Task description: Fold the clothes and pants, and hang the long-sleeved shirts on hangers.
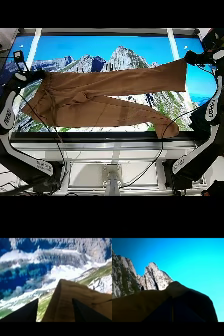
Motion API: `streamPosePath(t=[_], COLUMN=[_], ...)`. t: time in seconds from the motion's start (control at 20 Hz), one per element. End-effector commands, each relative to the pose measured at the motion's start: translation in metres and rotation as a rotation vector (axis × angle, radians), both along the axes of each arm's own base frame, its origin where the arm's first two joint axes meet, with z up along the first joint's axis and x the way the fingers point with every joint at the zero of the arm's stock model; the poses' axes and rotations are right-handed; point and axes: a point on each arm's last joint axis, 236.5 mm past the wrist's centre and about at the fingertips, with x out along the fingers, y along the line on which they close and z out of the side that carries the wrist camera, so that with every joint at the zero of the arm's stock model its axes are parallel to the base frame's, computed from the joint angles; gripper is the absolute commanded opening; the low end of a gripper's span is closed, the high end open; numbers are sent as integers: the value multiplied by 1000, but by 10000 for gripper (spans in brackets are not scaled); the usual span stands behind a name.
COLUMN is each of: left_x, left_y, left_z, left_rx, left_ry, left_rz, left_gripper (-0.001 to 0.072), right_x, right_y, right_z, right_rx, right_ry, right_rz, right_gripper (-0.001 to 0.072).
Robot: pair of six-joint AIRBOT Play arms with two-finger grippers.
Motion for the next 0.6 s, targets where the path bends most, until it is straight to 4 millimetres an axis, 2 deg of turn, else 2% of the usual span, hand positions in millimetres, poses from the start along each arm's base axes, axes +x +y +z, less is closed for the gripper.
streamPosePath(t=[0.0,0.15,0.35,0.4,0.45,0.5,0.55], left_x=[-20,-23,-27,-23,-17,-8,-3], left_y=[7,5,-28,-32,-31,-27,-22], left_z=[-4,-3,-21,-23,-21,-19,-17], left_rx=[-95,-115,-236,-238,-221,-196,-172], left_ry=[95,112,203,205,184,150,128], left_rz=[-22,-34,-115,-128,-122,-103,-90], left_gripper=[502,502,507,512,539,615,622], right_x=[0,0,0,0,0,0,-1], right_y=[1,1,1,1,1,1,1], right_z=[0,0,0,0,0,0,0], right_rx=[0,1,1,1,1,2,3], right_ry=[0,0,0,0,0,0,3], right_rz=[1,1,1,1,1,1,3], right_gripper=[10,9,9,10,10,10,10])
